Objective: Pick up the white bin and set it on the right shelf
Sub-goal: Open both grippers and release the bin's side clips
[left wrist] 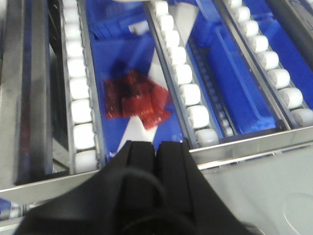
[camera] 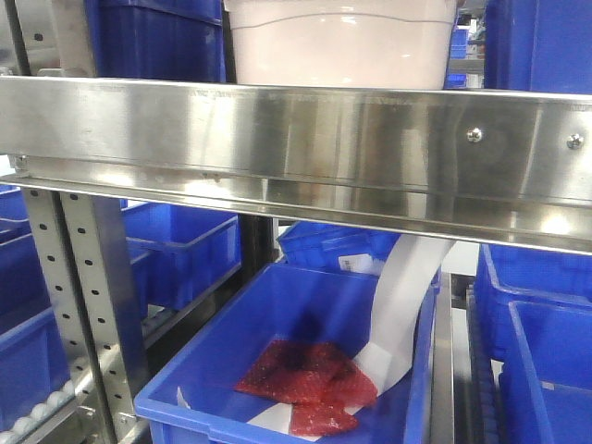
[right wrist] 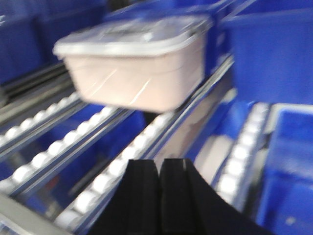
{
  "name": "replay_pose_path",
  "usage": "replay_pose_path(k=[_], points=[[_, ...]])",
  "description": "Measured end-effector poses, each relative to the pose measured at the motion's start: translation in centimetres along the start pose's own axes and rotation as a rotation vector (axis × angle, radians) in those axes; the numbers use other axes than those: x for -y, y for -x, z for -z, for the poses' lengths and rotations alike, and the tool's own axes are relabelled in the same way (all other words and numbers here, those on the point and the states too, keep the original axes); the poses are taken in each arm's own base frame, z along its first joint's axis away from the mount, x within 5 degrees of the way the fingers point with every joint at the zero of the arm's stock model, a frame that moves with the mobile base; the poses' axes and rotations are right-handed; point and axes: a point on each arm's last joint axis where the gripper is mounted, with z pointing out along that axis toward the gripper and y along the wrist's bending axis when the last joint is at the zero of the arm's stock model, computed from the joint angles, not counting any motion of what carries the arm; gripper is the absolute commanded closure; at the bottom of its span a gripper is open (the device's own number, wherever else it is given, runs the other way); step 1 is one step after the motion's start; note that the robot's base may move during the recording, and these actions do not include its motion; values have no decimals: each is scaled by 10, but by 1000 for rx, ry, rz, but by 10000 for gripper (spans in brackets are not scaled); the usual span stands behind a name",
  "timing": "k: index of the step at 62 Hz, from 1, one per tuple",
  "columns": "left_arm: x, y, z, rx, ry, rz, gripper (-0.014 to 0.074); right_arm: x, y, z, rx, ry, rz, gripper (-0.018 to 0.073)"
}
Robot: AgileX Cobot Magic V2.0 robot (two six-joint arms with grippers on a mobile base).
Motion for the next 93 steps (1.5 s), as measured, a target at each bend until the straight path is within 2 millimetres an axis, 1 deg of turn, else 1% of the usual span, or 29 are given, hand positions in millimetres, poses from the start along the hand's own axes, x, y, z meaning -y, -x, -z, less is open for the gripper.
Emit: replay_pose_path(k=[4, 8, 14, 15, 16, 17, 22, 29, 30, 31, 36, 41, 45, 52, 93], points=[[8, -9, 1, 41, 19, 4, 714, -4, -6, 14, 55, -17, 15, 491], [14, -24, 5, 96, 54, 13, 714, -8, -11, 29, 110, -25, 33, 491], [20, -54, 14, 188, 126, 35, 714, -15, -24, 48, 165, -19, 56, 491], [21, -57, 18, 218, 142, 35, 714, -16, -27, 51, 173, -18, 60, 491], [22, -64, 16, 216, 149, 40, 714, -17, -29, 53, 178, -17, 62, 491], [24, -68, 21, 245, 166, 35, 714, -18, -32, 56, 186, -15, 66, 491], [29, -98, 27, 319, 223, 44, 714, -21, -46, 66, 215, -10, 80, 491], [36, -138, 32, 408, 298, 60, 714, -23, -61, 76, 249, -4, 95, 491], [36, -146, 30, 408, 305, 64, 713, -23, -63, 77, 252, -4, 97, 491], [37, -150, 33, 434, 319, 63, 713, -23, -65, 78, 256, -3, 98, 491], [41, -176, 35, 481, 359, 71, 714, -24, -71, 81, 265, -1, 103, 491], [45, -194, 38, 524, 386, 73, 714, -23, -73, 81, 264, -1, 102, 491], [48, -205, 40, 545, 396, 74, 714, -23, -73, 81, 267, 4, 95, 491], [50, -213, 41, 555, 401, 72, 714, -24, -73, 81, 270, 9, 86, 491], [50, -213, 41, 561, 405, 74, 714, -25, -75, 81, 250, 27, 86, 491]])
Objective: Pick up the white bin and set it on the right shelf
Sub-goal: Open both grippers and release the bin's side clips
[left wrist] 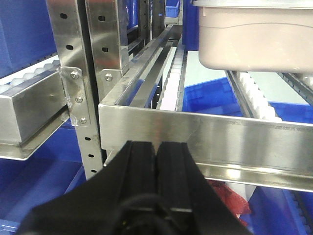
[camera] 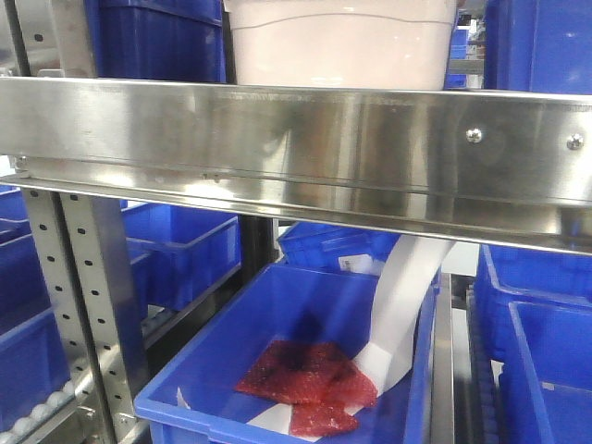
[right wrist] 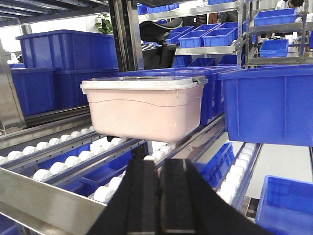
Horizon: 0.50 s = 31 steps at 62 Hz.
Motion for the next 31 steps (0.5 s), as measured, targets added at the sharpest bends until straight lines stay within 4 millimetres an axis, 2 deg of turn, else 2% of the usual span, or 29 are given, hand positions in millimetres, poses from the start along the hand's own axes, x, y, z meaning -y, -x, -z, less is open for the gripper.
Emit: replay_pose_path(k=[15, 22, 31], points=[[0, 0, 0, -3, 3, 3, 713, 0, 0, 0, 0, 0, 0, 491], [-2, -2, 7, -19, 21, 3, 713, 0, 0, 0, 0, 0, 0, 491], [-2, -22, 25, -27, 44, 56, 713, 0, 0, 0, 0, 0, 0, 491]])
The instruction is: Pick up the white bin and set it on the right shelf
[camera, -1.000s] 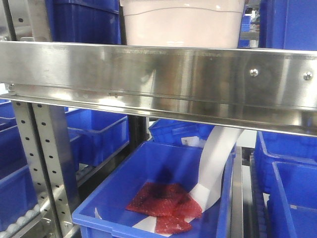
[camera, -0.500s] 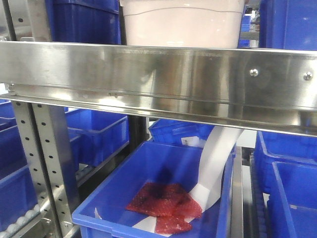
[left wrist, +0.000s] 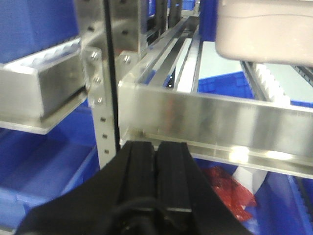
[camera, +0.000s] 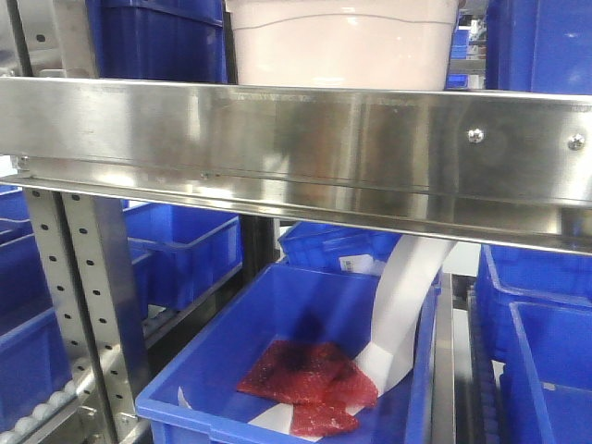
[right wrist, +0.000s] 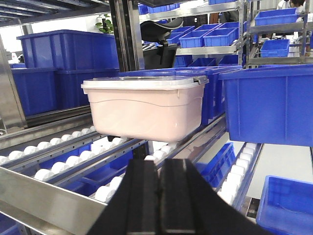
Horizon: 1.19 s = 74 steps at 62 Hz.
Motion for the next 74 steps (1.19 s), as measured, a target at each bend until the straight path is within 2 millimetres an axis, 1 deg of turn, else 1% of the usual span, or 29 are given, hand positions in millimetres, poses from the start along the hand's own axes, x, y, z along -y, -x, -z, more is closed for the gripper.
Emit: replay_pose_path(k=[5, 13, 20, 23, 27, 39, 74], points=[[-2, -18, 11, 18, 19, 17, 713, 0, 0, 0, 0, 0, 0, 491], [-5, -55, 25, 52, 71, 27, 713, 0, 0, 0, 0, 0, 0, 491], [-7, -82, 30, 73, 120, 42, 713, 0, 0, 0, 0, 0, 0, 491], [-7, -94, 29, 64, 138, 41, 713, 0, 0, 0, 0, 0, 0, 491], [-9, -104, 27, 55, 158, 38, 713, 0, 0, 0, 0, 0, 0, 491], [-10, -103, 27, 90, 173, 15, 713, 0, 0, 0, 0, 0, 0, 491], [-9, -103, 27, 97, 170, 30, 714, 0, 0, 0, -2, 1, 0, 491]])
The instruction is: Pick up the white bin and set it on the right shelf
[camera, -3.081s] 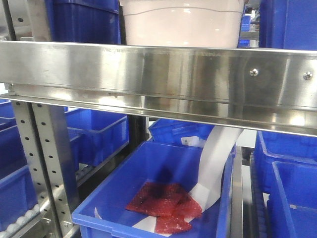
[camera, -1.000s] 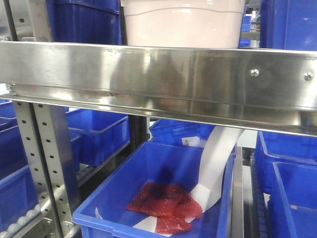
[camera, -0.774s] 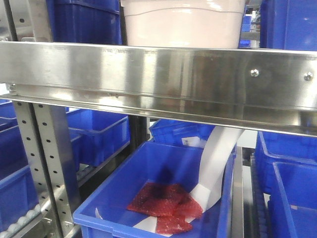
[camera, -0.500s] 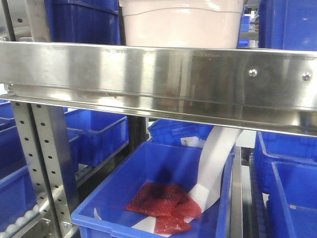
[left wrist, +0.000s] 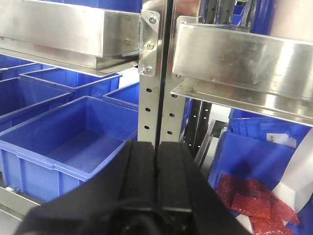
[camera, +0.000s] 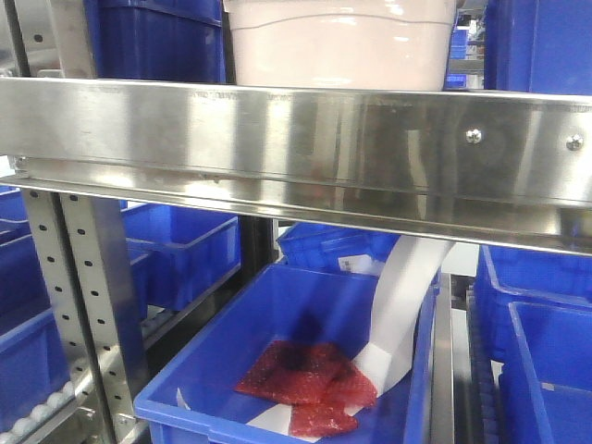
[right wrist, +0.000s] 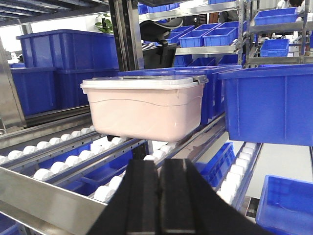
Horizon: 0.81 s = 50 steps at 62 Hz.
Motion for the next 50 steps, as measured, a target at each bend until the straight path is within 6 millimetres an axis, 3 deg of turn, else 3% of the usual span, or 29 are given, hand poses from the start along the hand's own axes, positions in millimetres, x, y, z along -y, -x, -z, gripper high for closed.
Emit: replay_pose_path(k=[33, 50], points=[[0, 0, 0, 0, 0, -2, 714, 1, -1, 0, -7, -9, 0, 491], [0, 0, 0, 0, 0, -2, 714, 25, -12, 4, -125, -271, 24, 491]])
